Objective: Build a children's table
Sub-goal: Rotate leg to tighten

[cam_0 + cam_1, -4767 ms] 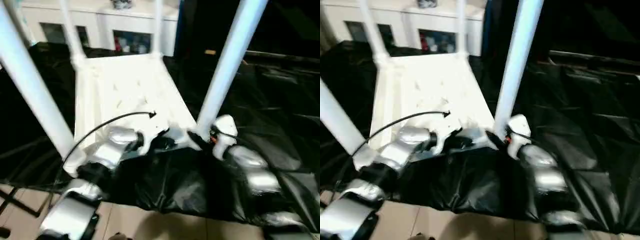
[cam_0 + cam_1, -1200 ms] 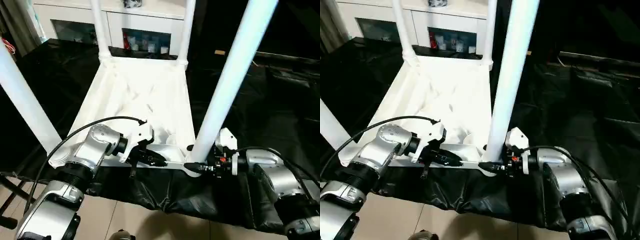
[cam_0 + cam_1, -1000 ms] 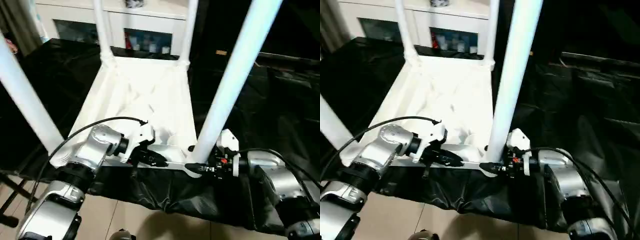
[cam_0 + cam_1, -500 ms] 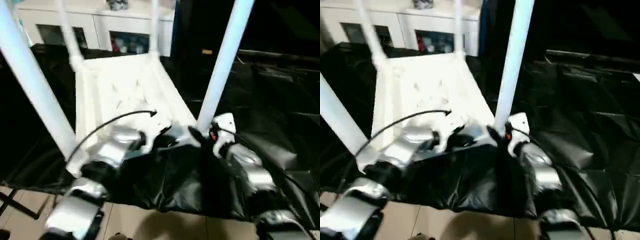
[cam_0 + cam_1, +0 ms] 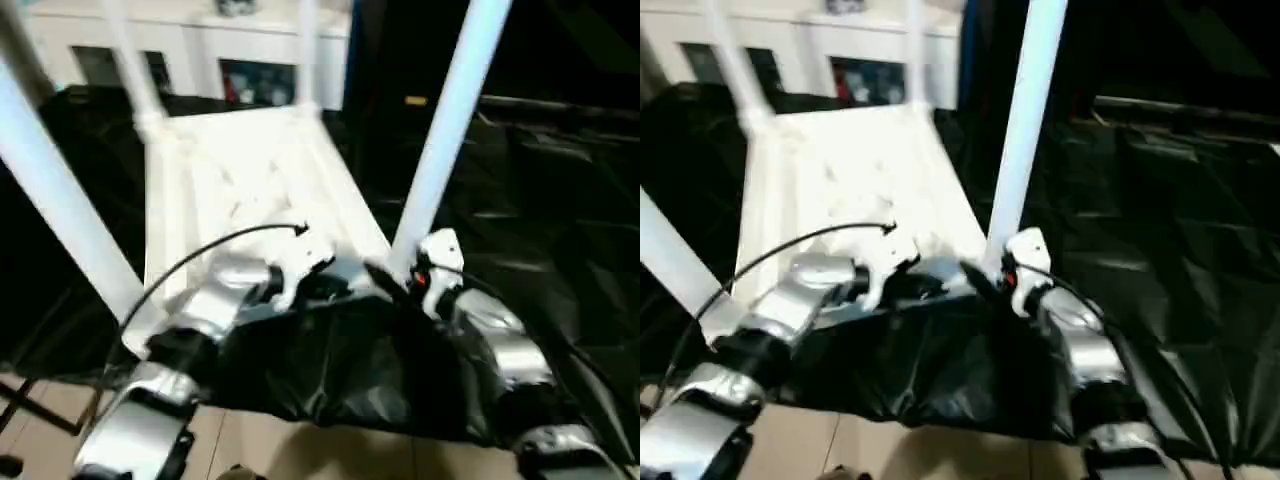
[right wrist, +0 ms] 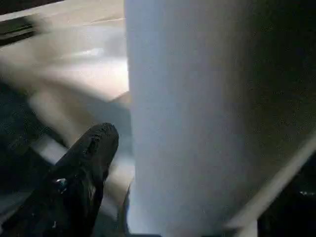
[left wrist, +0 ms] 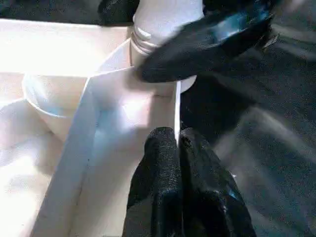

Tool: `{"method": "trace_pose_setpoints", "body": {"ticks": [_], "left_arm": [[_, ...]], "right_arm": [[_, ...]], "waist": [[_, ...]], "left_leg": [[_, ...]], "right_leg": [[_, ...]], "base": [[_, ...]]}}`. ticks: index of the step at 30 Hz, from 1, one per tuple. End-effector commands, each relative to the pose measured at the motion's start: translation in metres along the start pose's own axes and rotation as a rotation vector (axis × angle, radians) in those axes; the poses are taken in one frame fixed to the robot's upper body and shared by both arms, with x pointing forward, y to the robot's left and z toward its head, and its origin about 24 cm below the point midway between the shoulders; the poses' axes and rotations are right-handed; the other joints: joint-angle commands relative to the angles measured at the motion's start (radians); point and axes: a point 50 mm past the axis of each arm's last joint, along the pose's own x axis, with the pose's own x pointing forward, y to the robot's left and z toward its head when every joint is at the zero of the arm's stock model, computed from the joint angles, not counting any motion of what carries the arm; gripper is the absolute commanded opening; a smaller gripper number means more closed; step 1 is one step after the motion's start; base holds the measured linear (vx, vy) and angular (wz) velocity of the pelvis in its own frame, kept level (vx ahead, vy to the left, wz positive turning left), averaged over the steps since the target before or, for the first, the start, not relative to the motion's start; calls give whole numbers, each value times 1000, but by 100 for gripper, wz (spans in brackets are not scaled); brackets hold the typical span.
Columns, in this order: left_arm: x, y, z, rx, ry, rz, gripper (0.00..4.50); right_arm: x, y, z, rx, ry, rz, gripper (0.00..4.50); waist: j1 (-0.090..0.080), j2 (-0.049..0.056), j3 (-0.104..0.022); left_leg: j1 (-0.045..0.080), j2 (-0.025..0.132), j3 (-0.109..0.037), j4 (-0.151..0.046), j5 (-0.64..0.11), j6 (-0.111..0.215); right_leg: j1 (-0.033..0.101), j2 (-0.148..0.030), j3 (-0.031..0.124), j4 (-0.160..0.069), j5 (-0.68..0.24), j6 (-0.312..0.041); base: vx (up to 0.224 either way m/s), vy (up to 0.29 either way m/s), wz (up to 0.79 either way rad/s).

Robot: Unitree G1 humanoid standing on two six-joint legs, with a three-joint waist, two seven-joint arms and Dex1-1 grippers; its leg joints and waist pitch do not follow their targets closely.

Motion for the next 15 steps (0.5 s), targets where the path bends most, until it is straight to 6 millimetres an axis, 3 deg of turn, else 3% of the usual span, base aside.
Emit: {"method": "trace_pose_setpoints", "body": {"ticks": [1,3,5,9,10,12,14,15], "left_arm": [[8,-6,21,79,-83,-69,0],[1,-4,19,83,-64,-85,0],[-5,-1,17,82,-46,-98,0],[-11,1,15,89,-30,-113,0],[-12,2,15,88,-29,-114,0],[-13,2,15,86,-28,-118,0],[-15,2,15,84,-25,-128,0],[-15,3,15,84,-24,-130,0]], "right_arm": [[9,22,5,-12,-4,235,380],[1,22,3,-6,27,327,380],[-7,21,2,-8,71,414,349],[-11,19,2,-21,109,463,331],[-13,19,2,-21,119,485,317],[-14,20,2,-20,127,508,309],[-15,21,3,-20,137,545,293],[-15,21,4,-20,139,551,284]], "waist": [[1,-8,-61],[6,-7,-61],[16,-12,-61],[23,-12,-62],[24,-24,-61],[27,-18,-61],[28,-22,-61],[30,-17,-61]], "left_leg": [[16,50,-20,-64,-248,62],[16,51,-18,-62,-243,64],[14,52,-17,-59,-226,70],[16,52,-16,-58,-222,65],[14,51,-16,-58,-219,63],[14,52,-18,-59,-215,60],[16,52,-17,-58,-217,58],[16,53,-18,-59,-217,57]], "right_leg": [[47,-59,45,-69,-199,-223],[47,-59,44,-67,-192,-232],[48,-62,43,-64,-186,-237],[44,-62,44,-65,-196,-236],[45,-63,43,-65,-208,-231],[45,-65,43,-64,-218,-229],[44,-64,43,-65,-218,-229],[43,-64,43,-63,-217,-229]], "base": [[0,0,0],[0,0,0],[0,0,0],[0,0,0],[0,0,0],[0,0,0],[0,0,0],[0,0,0]]}}
